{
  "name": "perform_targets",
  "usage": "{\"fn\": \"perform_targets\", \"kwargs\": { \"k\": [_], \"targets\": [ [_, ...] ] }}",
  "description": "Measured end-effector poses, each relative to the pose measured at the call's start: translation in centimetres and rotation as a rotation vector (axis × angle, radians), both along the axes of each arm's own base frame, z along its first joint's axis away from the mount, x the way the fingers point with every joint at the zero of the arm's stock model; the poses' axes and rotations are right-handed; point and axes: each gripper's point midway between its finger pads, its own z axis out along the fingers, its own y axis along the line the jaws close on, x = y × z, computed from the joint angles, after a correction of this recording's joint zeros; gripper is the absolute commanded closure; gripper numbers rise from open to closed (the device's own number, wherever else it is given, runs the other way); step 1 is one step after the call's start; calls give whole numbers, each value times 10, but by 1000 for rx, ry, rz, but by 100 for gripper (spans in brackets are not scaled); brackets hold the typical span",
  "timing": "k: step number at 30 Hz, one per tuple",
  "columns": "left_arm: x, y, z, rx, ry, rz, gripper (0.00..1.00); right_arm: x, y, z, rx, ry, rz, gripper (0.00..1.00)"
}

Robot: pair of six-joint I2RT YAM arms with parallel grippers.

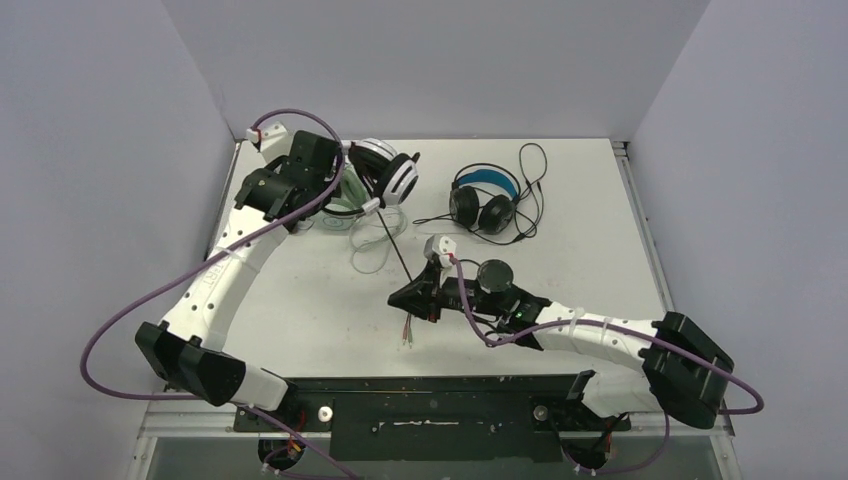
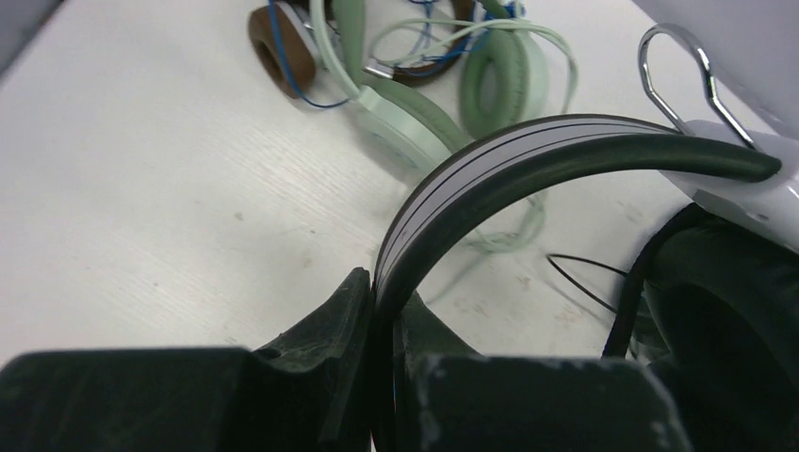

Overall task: Wrap the headphones
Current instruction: Wrap the headphones cable around the headphones.

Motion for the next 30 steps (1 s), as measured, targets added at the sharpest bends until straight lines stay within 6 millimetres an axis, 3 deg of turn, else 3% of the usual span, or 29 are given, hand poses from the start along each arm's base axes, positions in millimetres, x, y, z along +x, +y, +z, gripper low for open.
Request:
{"fn": "perform_targets", "kwargs": {
  "k": [7, 13, 22, 30],
  "targets": [
    [-2, 28, -41, 191, 61, 61, 100, 25, 4, 15, -174, -42, -72, 96],
    [-10, 30, -68, 435, 85, -54, 100, 59, -10, 15, -333, -87, -213, 96],
    [-27, -2, -61, 791, 29, -346, 100, 117, -44, 5, -510, -124, -413, 93],
    [-32, -21, -58, 822, 16, -525, 100, 145, -73, -3, -541, -108, -535, 87]
  ]
}}
